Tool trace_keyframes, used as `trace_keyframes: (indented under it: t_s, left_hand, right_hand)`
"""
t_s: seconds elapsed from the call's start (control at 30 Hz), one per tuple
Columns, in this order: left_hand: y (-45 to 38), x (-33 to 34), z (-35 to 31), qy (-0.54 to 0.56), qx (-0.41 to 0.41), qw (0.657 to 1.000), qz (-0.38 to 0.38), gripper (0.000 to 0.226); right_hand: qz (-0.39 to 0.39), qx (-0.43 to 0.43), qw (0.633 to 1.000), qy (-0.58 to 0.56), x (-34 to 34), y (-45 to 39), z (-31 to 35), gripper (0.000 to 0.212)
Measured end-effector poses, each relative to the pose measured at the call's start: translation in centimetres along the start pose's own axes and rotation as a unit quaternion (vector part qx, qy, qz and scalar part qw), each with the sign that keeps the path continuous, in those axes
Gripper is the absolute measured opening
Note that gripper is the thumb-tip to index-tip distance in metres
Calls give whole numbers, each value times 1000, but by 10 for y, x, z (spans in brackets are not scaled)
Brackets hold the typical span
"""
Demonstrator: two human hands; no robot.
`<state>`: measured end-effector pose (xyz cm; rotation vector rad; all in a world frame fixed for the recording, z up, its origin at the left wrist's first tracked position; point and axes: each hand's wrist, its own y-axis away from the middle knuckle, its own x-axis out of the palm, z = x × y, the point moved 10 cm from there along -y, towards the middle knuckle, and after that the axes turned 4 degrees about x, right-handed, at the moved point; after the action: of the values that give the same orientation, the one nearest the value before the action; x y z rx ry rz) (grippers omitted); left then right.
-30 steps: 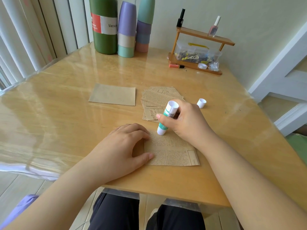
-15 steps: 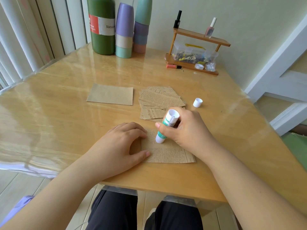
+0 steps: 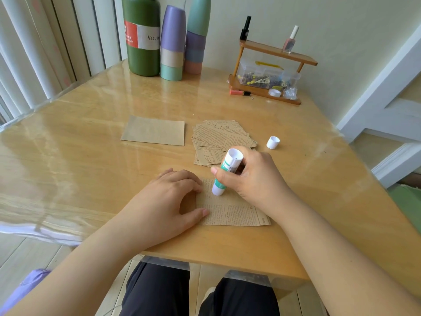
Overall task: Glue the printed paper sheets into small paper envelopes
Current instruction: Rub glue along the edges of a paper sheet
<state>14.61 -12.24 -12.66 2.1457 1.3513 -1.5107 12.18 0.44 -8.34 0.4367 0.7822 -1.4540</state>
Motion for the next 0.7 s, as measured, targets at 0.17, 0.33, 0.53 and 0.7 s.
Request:
trace_keyframes:
  t_s: [0.17, 0.33, 0.53, 0.7]
  left_hand:
    - [1, -1, 1, 4, -1, 1000, -9, 53]
    - [1, -4, 3, -1, 0, 1000, -27, 45]
    - [1, -8, 3, -25, 1, 999, -39, 41]
    - [0, -9, 1, -36, 1, 999, -41, 41]
  right_hand:
    - [10, 2, 1000, 7, 9, -16, 1, 27]
    - [8, -9, 1000, 12, 13, -23, 4, 28]
    - [15, -19, 1000, 18, 10, -14, 9, 28]
    - [18, -25, 1000, 1, 8, 1, 12, 28]
